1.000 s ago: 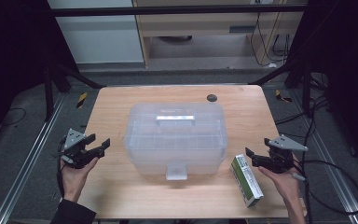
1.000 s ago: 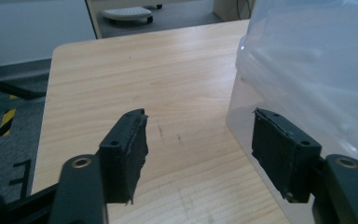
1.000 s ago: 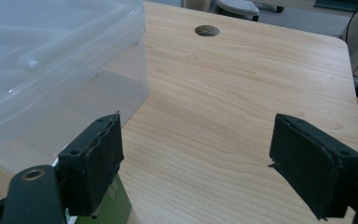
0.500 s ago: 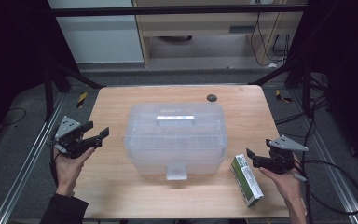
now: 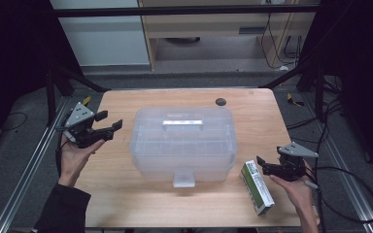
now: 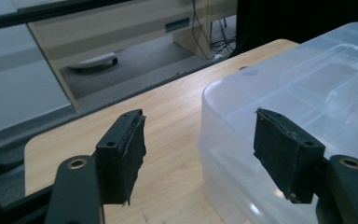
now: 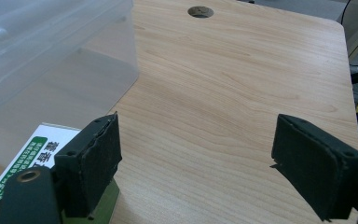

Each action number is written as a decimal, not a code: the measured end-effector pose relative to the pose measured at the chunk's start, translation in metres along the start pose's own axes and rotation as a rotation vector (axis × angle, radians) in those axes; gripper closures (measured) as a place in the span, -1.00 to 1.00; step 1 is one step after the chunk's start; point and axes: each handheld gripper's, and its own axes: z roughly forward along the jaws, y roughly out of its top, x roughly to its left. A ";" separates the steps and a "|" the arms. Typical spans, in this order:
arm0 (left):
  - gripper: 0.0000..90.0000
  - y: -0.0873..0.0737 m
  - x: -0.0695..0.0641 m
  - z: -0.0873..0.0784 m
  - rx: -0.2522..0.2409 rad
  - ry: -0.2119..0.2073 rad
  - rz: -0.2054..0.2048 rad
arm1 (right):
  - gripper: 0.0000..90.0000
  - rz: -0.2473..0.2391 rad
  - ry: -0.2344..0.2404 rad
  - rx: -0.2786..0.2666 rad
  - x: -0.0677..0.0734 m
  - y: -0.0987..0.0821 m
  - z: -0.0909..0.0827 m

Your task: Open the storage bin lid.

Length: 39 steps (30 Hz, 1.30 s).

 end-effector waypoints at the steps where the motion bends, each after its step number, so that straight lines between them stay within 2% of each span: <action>1: -0.28 0.004 0.000 0.000 -0.002 -0.003 0.004 | -0.64 0.000 0.000 0.000 0.000 0.000 0.000; 2: -0.29 0.008 0.001 0.002 -0.021 -0.024 0.031 | -0.64 0.002 0.000 0.001 0.000 0.000 0.000; 4: -0.29 0.014 -0.001 0.001 -0.008 -0.005 0.029 | -0.65 0.004 0.002 0.000 0.000 -0.001 0.000; 7: -0.31 0.023 -0.004 0.002 -0.007 -0.012 0.053 | -0.65 0.019 -0.003 -0.001 -0.001 -0.002 0.001; 11: -0.32 0.032 -0.009 0.008 0.024 -0.017 0.096 | -0.65 0.004 -0.001 0.007 0.001 -0.003 0.003; 12: -0.32 0.034 -0.010 0.009 0.034 -0.019 0.094 | -0.65 0.004 -0.001 0.007 0.001 -0.003 0.003; 17: -0.32 0.042 -0.018 0.016 0.072 -0.061 0.128 | -0.64 -0.017 0.005 0.021 0.003 -0.003 0.005; 18: -0.32 0.044 -0.019 0.017 0.080 -0.065 0.146 | -0.64 -0.017 0.005 0.021 0.003 -0.003 0.005; 21: -0.32 0.050 -0.023 0.020 0.076 -0.080 0.171 | -0.63 -0.020 0.005 0.022 0.002 -0.003 0.005; 24: -0.32 0.053 -0.028 0.022 0.074 -0.098 0.188 | -0.63 -0.017 0.002 0.020 0.002 -0.003 0.004; 28: -0.32 0.056 -0.035 0.024 0.088 -0.105 0.235 | -0.60 -0.025 0.007 0.030 0.002 -0.005 0.006; 32: -0.31 0.058 -0.040 0.026 0.077 -0.136 0.247 | -0.53 -0.026 0.005 0.033 0.001 -0.006 0.006; 39: -0.30 0.064 -0.047 0.030 0.106 -0.164 0.309 | -0.51 -0.027 0.013 0.038 0.001 -0.006 0.008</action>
